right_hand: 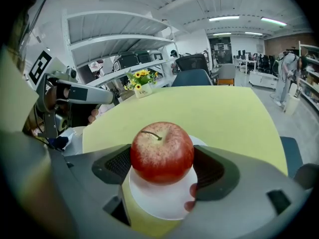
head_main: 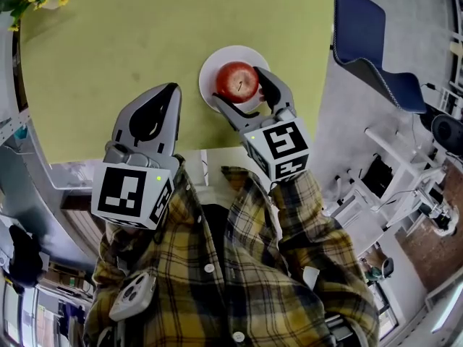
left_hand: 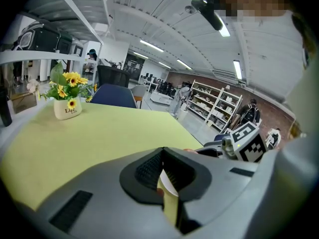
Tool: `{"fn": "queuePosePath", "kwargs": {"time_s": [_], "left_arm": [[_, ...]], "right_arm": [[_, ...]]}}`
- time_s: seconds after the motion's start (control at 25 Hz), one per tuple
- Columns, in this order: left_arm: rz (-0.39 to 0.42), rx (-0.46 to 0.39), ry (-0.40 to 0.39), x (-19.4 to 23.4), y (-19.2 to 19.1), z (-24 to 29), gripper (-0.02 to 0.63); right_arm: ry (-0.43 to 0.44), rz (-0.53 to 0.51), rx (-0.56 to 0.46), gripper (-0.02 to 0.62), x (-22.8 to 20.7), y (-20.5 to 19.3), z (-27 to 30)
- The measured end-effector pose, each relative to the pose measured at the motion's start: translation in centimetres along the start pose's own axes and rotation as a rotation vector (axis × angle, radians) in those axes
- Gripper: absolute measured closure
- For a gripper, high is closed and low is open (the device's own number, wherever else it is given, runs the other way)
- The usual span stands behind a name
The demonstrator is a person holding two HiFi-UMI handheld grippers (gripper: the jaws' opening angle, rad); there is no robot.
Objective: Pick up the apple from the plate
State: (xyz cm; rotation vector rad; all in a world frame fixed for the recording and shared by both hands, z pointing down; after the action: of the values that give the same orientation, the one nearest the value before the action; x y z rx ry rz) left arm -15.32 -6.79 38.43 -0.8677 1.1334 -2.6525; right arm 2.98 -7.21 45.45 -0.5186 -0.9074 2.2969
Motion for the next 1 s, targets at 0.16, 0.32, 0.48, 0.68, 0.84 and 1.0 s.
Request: {"fn": "queuePosePath", "kwargs": {"time_s": [0.16,0.32,0.48,0.68,0.84,1.0], "left_arm": [[0.017,-0.031,0.0,-0.6,1.1,-0.7,0.598],[0.04,-0.073,-0.009,-1.2,3.3,-1.4,0.598],[0.058,-0.122,-0.021,-2.3,5.5,-2.3,0.598],[0.088,-0.182,-0.044,-4.0,7.9,-3.1,0.598],[0.085,-0.203,-0.063,-4.9,8.8,-3.9,0.598],[0.101,-0.241,-0.087,-7.0,9.7,-4.8,0.598]], "right_arm": [[-0.005,-0.026,-0.018,0.216,0.2,1.3,-1.2],[-0.01,-0.056,-0.041,0.216,0.5,3.3,-2.6],[-0.012,-0.062,-0.06,0.216,0.8,5.1,-4.2],[-0.018,-0.068,-0.097,0.216,1.1,6.7,-6.5],[-0.001,-0.092,-0.118,0.216,2.1,7.5,-7.8],[0.022,-0.106,-0.159,0.216,2.4,8.2,-10.3]]}}
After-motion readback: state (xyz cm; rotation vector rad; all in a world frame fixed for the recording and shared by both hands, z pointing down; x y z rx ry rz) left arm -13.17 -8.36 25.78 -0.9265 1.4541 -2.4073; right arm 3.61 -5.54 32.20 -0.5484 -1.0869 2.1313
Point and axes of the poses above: the fingertips, and each gripper's own axes: z forward along the fingers, x to its left, y out of its top, the point moved 8 cm from there along -z, backward along the fingers, and after that the axes turned 8 degrees about -z, right-handed, at the moved point
